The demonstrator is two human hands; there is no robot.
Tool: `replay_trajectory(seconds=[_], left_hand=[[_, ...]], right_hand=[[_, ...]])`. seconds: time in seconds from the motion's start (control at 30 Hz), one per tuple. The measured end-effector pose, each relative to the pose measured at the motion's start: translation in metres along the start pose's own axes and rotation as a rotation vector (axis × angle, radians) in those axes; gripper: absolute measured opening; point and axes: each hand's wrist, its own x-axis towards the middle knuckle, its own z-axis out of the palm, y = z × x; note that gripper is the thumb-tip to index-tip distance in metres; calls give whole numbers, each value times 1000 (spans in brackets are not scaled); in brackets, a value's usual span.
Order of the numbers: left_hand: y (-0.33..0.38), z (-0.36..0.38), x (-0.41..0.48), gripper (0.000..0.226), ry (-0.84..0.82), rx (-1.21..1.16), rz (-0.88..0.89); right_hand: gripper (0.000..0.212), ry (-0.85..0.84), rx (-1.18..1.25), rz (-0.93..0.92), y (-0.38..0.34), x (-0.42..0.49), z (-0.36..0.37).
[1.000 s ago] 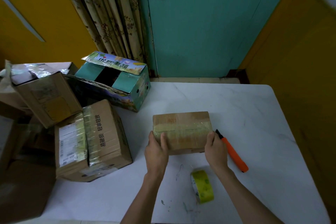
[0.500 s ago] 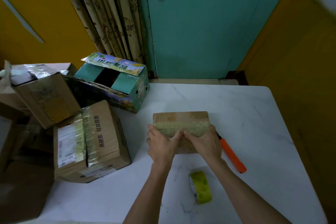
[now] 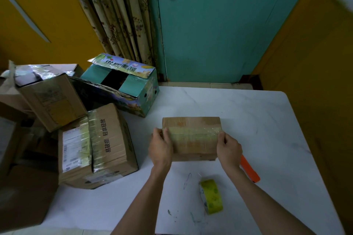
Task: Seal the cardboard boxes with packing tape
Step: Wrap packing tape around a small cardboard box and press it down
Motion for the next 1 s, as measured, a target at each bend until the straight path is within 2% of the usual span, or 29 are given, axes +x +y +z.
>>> replay_trajectory(seconds=[0.1, 0.13, 0.17, 0.23, 0.27, 0.3, 0.37, 0.53, 0.6, 0.73, 0.87, 0.93, 1.0], left_hand=[[7, -1, 7, 31, -37, 64, -28], [12, 0, 7, 35, -70, 90, -27], [17, 2, 5, 47, -115, 119, -24], [28, 10, -4, 96, -199, 230, -48], [31, 13, -8, 115, -207, 288, -70], [32, 15, -9, 123, -204, 327, -83], [31, 15, -3, 115, -202, 330, -108], [20, 11, 8, 63, -167, 138, -123], [15, 12, 9, 52, -145, 134, -112], [5, 13, 18, 53, -168, 132, -68], [-8, 10, 25, 55, -225, -117, -78], [-13, 10, 25, 58, -242, -234, -136], [-17, 11, 20, 63, -287, -314, -192]], right_hand=[[38, -130, -84, 30, -12, 4, -5], [42, -191, -145, 52, -19, 6, -6], [60, -242, -194, 82, -25, 7, -5], [89, -278, -214, 138, -35, 9, -3], [93, -277, -210, 150, -39, 8, -2], [93, -270, -198, 161, -40, 8, 0], [84, -241, -186, 167, -37, 8, 1], [47, -97, -130, 68, -19, 13, 1], [48, -68, -87, 40, -12, 17, -1], [57, -58, 20, 101, -16, 17, -5], [60, -126, 188, 153, -31, 2, -22], [53, -111, 291, 61, -42, -11, -35], [38, -111, 305, -115, -54, -24, -43]])
